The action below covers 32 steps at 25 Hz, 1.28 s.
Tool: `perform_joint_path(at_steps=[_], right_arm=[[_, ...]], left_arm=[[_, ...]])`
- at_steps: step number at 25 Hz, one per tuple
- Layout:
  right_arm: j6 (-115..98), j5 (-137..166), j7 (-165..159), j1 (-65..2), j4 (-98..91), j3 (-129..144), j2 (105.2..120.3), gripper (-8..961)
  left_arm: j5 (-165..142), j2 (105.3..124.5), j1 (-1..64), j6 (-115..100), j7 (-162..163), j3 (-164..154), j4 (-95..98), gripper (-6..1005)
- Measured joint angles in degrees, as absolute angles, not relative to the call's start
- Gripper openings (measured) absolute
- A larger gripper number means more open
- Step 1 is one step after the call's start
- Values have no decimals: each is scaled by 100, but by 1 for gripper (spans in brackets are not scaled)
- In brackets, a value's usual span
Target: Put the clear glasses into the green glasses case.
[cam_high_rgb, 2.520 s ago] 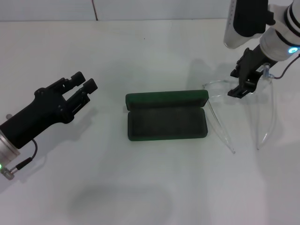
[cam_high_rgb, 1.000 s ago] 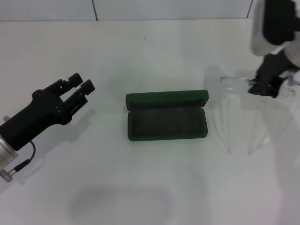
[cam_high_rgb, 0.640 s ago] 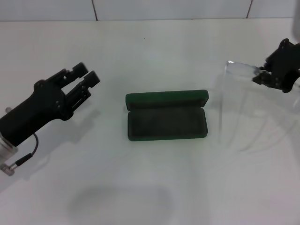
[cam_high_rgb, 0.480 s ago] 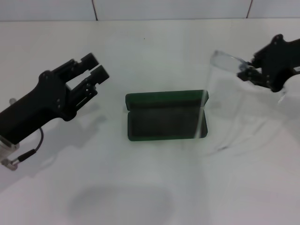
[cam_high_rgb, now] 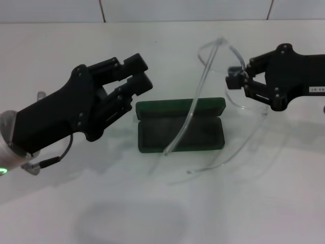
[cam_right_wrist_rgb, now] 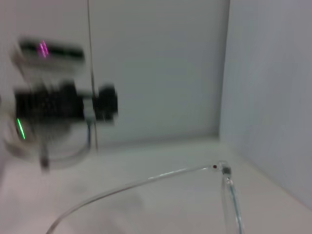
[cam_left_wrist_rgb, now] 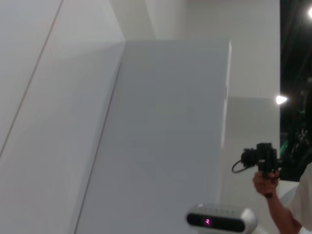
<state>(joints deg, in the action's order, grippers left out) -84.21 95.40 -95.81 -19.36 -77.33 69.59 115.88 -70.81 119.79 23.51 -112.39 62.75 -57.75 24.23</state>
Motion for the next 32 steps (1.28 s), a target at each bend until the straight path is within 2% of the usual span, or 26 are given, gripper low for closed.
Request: perform_joint_path(at_steps=[14,32], right_arm=[[-8474,7833,-8419,-2290,-5611,6979,11593,116],[-8629,7468,-8178,-2940,-4599,7687,11601,115]], left_arm=[[-5766,11982,2461,-11501,6521,-7159,2425,171],[-5619,11981,2453,-11553,6466,-7339,2505,146]])
